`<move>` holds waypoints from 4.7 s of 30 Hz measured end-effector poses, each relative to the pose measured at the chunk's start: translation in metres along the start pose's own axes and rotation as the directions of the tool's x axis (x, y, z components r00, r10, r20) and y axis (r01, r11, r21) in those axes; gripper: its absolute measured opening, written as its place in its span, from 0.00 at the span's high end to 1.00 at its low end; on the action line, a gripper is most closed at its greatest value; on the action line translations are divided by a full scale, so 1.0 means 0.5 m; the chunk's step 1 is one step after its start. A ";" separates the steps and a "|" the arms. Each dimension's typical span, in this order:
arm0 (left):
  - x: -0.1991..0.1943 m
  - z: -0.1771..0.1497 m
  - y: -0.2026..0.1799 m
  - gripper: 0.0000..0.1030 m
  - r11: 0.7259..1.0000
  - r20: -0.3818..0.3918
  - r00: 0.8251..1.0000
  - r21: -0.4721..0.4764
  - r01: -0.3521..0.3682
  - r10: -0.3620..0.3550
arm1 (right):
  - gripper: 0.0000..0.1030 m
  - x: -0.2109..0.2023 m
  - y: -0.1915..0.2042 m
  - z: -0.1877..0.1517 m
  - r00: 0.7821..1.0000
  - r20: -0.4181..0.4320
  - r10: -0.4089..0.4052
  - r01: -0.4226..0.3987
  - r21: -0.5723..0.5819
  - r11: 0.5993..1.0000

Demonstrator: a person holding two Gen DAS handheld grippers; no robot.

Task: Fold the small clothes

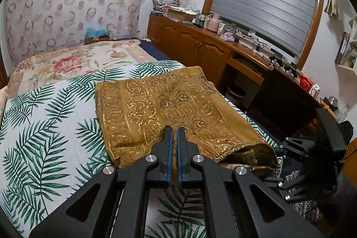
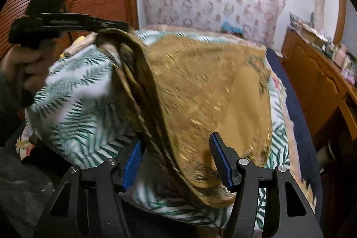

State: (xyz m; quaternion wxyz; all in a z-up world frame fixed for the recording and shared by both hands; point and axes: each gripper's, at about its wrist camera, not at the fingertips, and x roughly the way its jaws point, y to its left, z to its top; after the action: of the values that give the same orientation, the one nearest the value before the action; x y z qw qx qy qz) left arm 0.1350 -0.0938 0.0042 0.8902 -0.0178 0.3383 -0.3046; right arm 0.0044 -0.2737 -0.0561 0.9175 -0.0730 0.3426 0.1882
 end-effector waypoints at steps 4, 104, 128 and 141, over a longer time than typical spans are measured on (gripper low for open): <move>-0.005 0.006 0.013 0.96 1.000 0.009 1.000 -0.007 0.007 -0.007 | 0.56 0.013 -0.026 0.011 1.000 -0.013 0.023 -0.023 0.013 1.000; 0.281 0.155 0.245 0.90 0.998 -0.206 0.979 -0.065 -0.015 0.002 | 0.82 0.208 -0.302 0.287 0.997 -0.020 0.075 -0.067 0.268 0.961; -0.297 0.058 0.429 0.91 0.892 0.235 0.883 -0.310 -0.329 0.407 | 0.84 0.215 0.124 0.685 0.933 0.158 0.323 -0.256 -0.341 0.905; -0.380 -0.109 0.538 0.91 0.736 0.221 0.780 -0.549 -0.397 0.585 | 0.84 0.425 0.387 0.904 0.904 -0.008 0.427 -0.355 -0.571 0.740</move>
State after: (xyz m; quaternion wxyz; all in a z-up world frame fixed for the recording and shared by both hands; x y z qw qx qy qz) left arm 0.1331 0.2401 0.0105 0.9544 -0.2010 0.2153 0.0482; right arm 0.3472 0.0857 0.1447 0.8142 -0.2531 0.2224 0.4728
